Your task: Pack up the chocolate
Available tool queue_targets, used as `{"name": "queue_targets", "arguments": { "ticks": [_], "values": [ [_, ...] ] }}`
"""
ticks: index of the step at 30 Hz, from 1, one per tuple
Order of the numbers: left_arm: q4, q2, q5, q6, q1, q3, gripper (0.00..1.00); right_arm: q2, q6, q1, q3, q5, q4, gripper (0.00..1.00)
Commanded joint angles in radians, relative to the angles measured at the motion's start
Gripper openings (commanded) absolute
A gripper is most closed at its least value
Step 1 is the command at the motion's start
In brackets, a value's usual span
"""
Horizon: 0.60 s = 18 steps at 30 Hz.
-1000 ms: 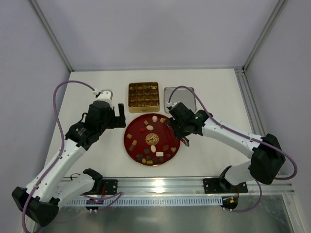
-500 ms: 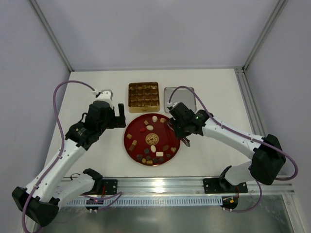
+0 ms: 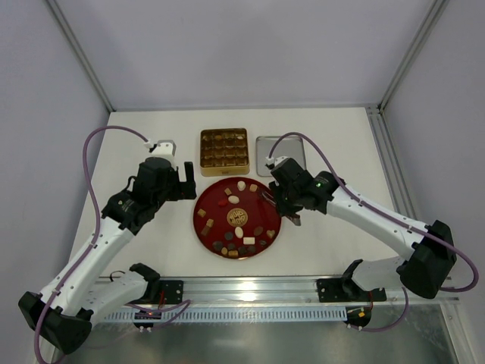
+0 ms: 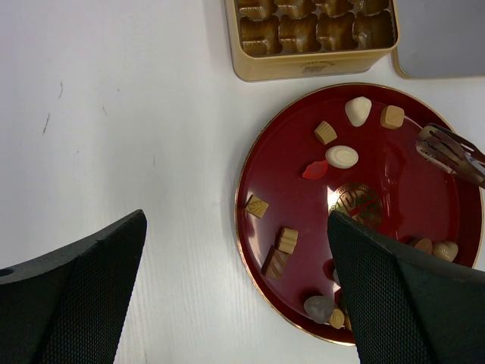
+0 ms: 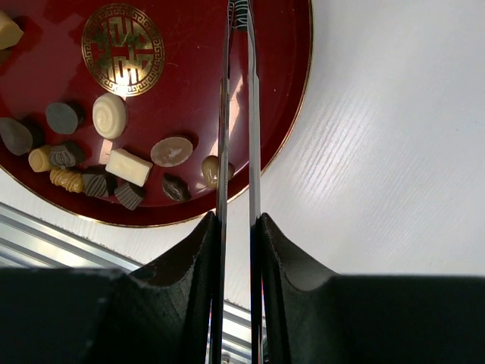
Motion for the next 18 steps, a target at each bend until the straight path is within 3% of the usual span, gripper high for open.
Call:
{"name": "queue_targets", "arguments": {
  "ticks": [1,10,18],
  "values": [
    [0.023,-0.014,-0.002,0.0,0.003,0.0,1.0,-0.031,0.011,0.007,0.055,-0.011,0.004,0.27],
    [0.023,-0.016,-0.005,0.002,0.001,-0.002,1.0,0.033,-0.007,0.007,0.184,-0.026,0.025,0.27],
    [0.023,-0.016,-0.007,0.002,0.003,-0.002,1.0,0.223,-0.049,-0.006,0.37,-0.023,0.074,0.27]
  ]
}}
